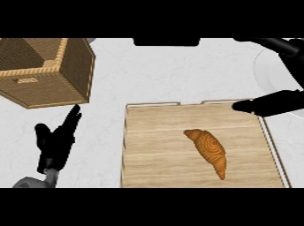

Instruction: Pick the croissant from the tray and place it in the plate

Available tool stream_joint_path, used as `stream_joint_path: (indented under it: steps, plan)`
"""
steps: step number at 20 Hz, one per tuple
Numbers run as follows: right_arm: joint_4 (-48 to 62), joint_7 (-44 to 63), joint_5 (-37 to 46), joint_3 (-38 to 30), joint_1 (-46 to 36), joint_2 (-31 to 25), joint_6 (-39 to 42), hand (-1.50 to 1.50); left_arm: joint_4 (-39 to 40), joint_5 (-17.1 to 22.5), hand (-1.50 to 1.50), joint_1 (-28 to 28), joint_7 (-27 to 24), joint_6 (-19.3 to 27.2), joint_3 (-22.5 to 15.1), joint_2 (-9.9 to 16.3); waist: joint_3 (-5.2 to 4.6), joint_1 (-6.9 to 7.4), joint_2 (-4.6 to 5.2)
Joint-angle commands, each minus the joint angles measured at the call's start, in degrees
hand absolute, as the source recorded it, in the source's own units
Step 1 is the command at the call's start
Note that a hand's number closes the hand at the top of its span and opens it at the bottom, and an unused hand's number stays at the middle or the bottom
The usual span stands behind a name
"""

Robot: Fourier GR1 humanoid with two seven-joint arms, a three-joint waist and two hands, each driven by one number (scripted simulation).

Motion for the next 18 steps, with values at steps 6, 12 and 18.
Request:
stream_joint_path:
  steps: [6,12,18]
  plan:
    - [-6.3,10.4,8.8,9.6,-6.2,-11.4,15.5,-1.50,-0.6,-0.6,0.00,2.8,1.2,-0.7,-2.6,-2.6,-0.70,-1.11,-0.19]
    - [-13.8,20.9,12.7,14.6,-7.2,-10.4,20.4,-1.50,0.4,0.1,0.00,2.4,1.6,-1.6,-1.6,-4.0,-0.64,-1.49,-0.07]
    - [-21.7,27.3,20.0,19.5,0.4,-7.2,20.0,-1.50,-1.9,1.4,0.00,3.8,2.9,-4.5,1.5,-1.7,-0.54,-1.35,0.05]
